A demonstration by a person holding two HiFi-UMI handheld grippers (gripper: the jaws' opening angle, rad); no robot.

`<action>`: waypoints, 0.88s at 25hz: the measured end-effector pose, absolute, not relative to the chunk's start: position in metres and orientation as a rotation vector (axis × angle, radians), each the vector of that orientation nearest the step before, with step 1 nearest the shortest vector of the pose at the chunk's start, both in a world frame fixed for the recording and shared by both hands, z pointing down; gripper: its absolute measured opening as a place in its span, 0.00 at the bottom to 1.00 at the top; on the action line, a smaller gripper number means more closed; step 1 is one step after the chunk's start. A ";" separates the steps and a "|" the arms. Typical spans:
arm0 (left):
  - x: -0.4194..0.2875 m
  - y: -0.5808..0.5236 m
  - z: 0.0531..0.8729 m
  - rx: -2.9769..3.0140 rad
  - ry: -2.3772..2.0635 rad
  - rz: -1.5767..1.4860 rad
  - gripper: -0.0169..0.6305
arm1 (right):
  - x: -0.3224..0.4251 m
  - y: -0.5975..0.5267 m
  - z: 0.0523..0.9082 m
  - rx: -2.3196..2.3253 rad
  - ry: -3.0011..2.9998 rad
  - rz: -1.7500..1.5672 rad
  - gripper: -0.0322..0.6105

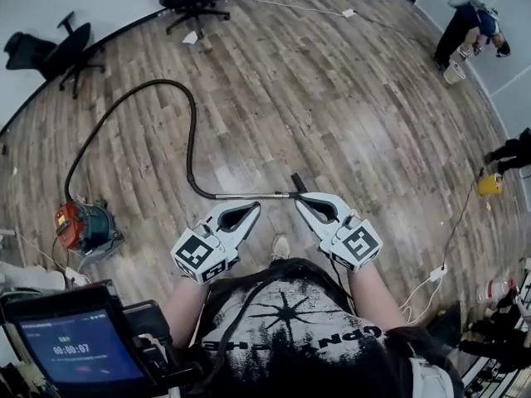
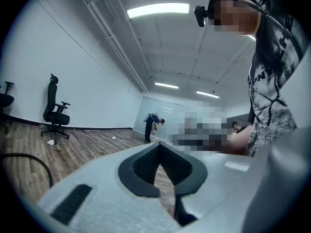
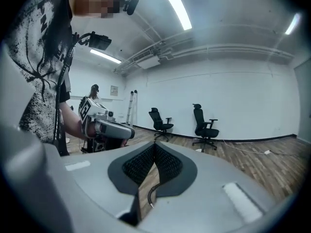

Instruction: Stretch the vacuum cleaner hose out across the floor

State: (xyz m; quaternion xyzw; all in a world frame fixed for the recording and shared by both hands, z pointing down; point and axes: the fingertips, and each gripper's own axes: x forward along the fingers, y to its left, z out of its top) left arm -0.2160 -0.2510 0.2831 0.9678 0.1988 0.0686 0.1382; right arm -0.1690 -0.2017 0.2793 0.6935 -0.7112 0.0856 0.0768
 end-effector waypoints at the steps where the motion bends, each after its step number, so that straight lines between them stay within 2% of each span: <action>1: -0.210 -0.258 0.282 2.805 0.527 0.186 0.03 | -0.162 -0.209 0.279 2.038 -2.157 0.251 0.06; 9: -0.176 -0.284 0.295 2.834 0.147 0.156 0.03 | -0.112 -0.248 0.312 1.752 -2.380 0.299 0.06; 18: -0.191 -0.314 0.306 2.787 -0.065 0.173 0.03 | -0.126 -0.286 0.320 1.552 -2.500 0.320 0.06; 22: -0.194 -0.377 0.329 2.755 -0.026 0.168 0.03 | -0.128 -0.347 0.344 1.556 -2.435 0.398 0.06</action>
